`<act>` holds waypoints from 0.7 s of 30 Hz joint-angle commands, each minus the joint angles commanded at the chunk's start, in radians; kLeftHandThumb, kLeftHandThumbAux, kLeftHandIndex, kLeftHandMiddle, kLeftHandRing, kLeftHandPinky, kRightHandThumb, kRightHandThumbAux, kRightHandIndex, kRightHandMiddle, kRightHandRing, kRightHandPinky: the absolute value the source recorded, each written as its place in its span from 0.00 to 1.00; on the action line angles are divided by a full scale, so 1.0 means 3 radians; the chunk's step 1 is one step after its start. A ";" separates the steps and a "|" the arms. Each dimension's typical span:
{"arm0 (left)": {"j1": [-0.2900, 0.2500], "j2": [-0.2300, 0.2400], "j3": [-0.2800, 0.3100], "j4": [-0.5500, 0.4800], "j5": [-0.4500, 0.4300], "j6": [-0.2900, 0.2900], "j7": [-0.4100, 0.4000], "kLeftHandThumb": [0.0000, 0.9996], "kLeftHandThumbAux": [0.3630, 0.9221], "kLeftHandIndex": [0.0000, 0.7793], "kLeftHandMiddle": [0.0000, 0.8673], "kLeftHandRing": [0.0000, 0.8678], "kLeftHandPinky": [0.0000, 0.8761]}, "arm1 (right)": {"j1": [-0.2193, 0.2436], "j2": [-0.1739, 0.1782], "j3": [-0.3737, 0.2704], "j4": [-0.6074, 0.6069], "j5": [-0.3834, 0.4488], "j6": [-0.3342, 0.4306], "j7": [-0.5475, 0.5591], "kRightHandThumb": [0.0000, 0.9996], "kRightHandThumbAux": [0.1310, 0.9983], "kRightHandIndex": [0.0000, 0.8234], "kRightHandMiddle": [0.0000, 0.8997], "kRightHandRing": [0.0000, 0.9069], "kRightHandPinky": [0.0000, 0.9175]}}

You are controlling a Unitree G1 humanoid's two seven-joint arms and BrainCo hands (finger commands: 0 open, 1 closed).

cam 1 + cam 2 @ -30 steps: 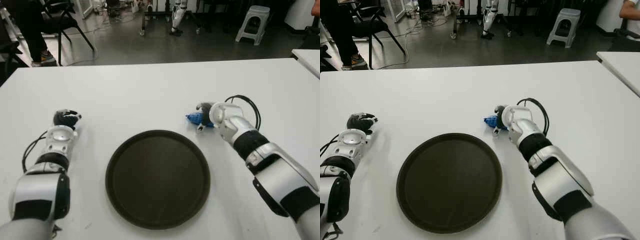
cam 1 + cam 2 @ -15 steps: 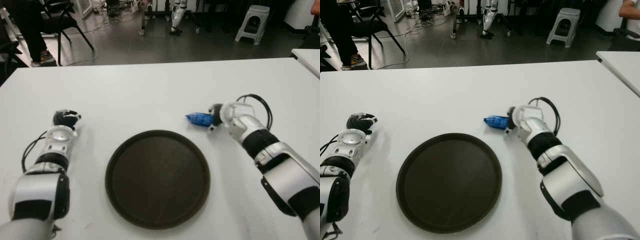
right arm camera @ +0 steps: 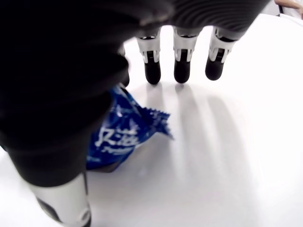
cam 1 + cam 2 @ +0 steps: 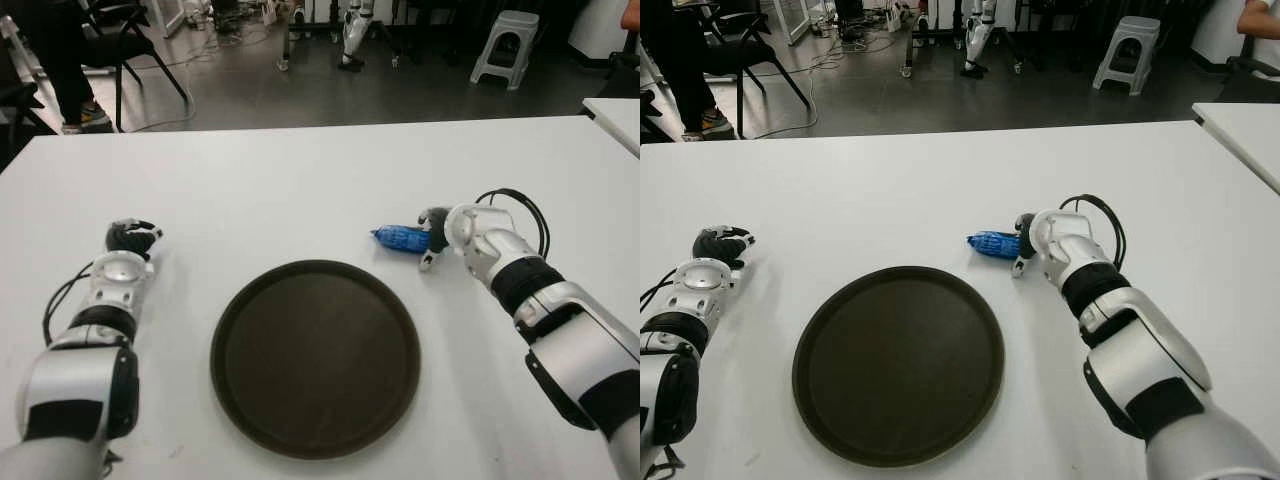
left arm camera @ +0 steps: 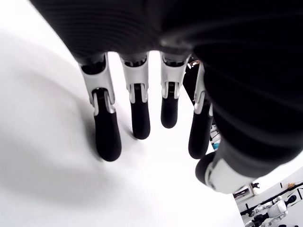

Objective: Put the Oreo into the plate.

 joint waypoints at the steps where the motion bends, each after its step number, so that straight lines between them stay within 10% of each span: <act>1: 0.0000 0.0001 0.0000 0.0001 0.0001 0.0002 0.0003 0.68 0.65 0.51 0.19 0.19 0.15 | -0.0002 0.0003 0.0001 0.0014 0.0000 -0.0010 -0.0010 0.00 0.79 0.06 0.08 0.03 0.00; 21: 0.0001 -0.0009 0.0017 -0.0007 -0.0016 -0.0005 0.0016 0.68 0.64 0.51 0.18 0.19 0.19 | -0.0039 0.0037 0.0003 -0.0046 0.0026 0.0089 0.0163 0.00 0.79 0.05 0.07 0.02 0.00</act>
